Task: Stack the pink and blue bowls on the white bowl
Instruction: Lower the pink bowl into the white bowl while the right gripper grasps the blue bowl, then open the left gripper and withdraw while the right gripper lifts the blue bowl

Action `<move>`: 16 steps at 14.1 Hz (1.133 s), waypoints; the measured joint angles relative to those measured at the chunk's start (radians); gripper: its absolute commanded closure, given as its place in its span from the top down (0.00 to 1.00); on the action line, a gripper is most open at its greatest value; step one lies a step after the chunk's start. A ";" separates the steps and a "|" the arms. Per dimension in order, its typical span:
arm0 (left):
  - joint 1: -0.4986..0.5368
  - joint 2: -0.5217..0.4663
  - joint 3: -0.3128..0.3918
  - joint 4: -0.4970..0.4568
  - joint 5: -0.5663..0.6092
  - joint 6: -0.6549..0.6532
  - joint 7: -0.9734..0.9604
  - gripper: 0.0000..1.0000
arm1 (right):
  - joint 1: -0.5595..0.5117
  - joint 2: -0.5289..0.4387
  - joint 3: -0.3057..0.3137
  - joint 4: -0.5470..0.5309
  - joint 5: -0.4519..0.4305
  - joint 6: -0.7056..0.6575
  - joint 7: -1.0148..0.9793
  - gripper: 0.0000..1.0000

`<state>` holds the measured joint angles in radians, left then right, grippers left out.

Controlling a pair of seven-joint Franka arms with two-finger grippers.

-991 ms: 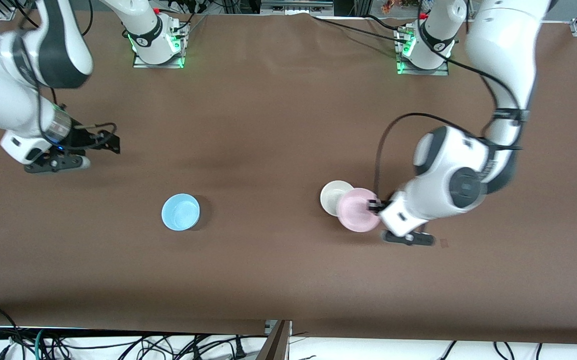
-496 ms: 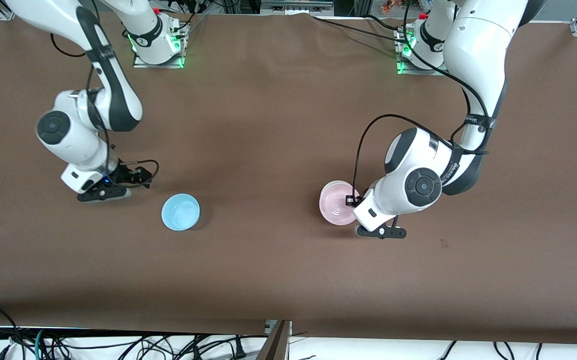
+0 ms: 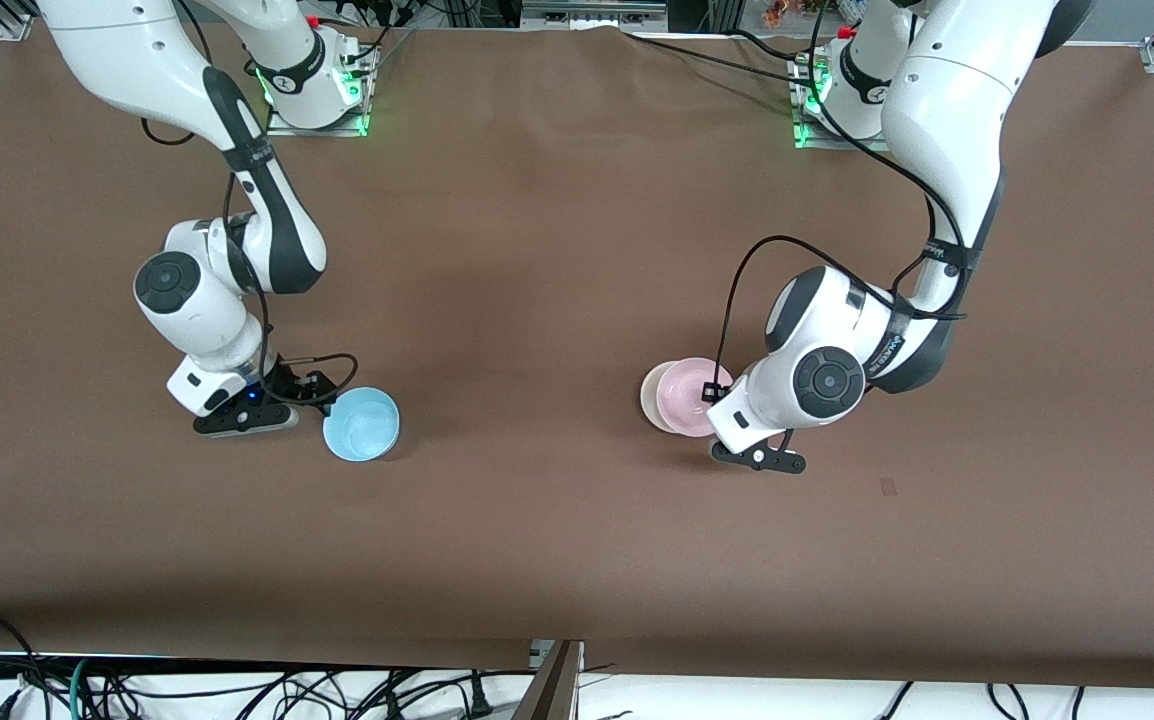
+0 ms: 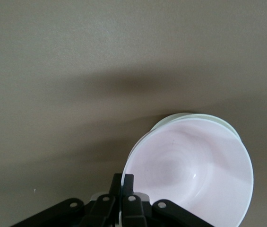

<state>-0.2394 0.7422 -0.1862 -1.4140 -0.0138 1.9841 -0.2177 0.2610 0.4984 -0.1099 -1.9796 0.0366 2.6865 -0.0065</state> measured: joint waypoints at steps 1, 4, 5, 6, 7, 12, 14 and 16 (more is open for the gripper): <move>0.002 -0.001 0.000 0.000 0.000 0.000 0.014 0.00 | 0.000 0.018 0.000 0.017 0.000 0.000 0.004 0.99; 0.003 -0.003 0.000 -0.002 0.000 0.008 0.030 0.00 | 0.003 0.073 0.000 0.058 0.005 0.003 0.032 0.80; 0.003 -0.003 0.000 -0.006 0.000 0.023 0.030 0.00 | 0.008 0.089 0.000 0.071 0.005 0.004 0.045 0.66; 0.003 -0.003 -0.001 -0.011 0.000 0.035 0.031 0.00 | 0.014 0.101 0.001 0.082 0.006 0.005 0.051 0.47; 0.002 -0.003 -0.003 -0.014 0.000 0.042 0.031 0.00 | 0.018 0.110 0.001 0.090 0.008 0.005 0.056 0.39; -0.002 -0.004 -0.034 -0.022 0.000 0.051 0.031 0.00 | 0.035 0.116 0.001 0.093 0.010 0.004 0.117 0.00; -0.002 -0.004 -0.040 -0.032 0.000 0.051 0.031 0.00 | 0.039 0.117 0.002 0.094 0.012 0.004 0.132 0.00; -0.002 -0.004 -0.041 -0.038 0.000 0.051 0.031 0.07 | 0.042 0.109 0.006 0.099 0.015 0.000 0.145 0.00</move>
<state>-0.2418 0.7379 -0.2275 -1.4522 -0.0136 2.0355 -0.1864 0.3026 0.6074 -0.1037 -1.8806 0.0517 2.6867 0.1384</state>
